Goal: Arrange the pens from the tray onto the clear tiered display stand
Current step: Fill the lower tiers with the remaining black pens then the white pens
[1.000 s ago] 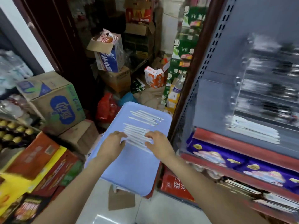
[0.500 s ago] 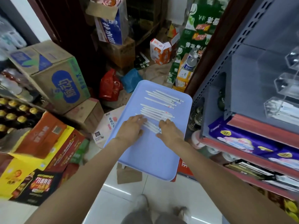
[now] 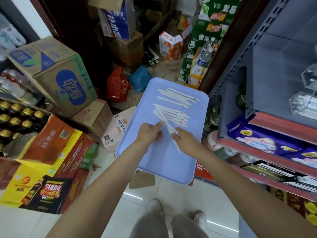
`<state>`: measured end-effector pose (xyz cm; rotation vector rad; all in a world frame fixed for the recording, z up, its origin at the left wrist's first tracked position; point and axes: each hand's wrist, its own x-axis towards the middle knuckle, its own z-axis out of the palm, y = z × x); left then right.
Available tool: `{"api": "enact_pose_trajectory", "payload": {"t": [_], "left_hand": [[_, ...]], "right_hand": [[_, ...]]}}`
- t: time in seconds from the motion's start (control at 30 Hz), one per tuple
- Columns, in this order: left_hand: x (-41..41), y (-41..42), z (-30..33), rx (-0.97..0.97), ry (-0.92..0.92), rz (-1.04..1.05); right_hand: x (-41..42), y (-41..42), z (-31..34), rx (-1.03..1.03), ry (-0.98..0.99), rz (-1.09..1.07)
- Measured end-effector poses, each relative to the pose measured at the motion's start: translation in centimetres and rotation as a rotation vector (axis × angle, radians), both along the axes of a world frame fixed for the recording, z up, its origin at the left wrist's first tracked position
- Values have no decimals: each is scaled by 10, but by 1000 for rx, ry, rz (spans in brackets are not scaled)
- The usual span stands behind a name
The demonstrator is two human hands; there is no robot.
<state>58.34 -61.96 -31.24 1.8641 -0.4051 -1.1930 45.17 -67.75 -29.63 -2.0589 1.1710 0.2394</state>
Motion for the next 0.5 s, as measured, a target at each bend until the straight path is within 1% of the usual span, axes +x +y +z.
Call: {"api": "enact_pose_trajectory", "payload": {"t": [0.07,0.1,0.23,0.33,0.43,0.47,0.5], "left_hand": [[-7,-8,15,-59,163,-14],[-9,-13,23,-102,200,-10],[-23,-33,56,-215,214,-9],[-43,-43,83,-294,166,-54],[-68,-49,111,-400,105,-57],[-74,-51,118,-430,41,-68],[-80,-53,123,-455,-70,-107]], "right_hand": [[-1,2,12,-15,-54,2],[-2,1,18,-43,-74,14],[-15,-8,45,-186,-157,11],[-32,-14,69,-261,-219,-1],[-57,-22,93,-264,-298,-6],[-67,-25,101,-267,-307,-21],[-78,-28,110,-268,-335,-61]]}}
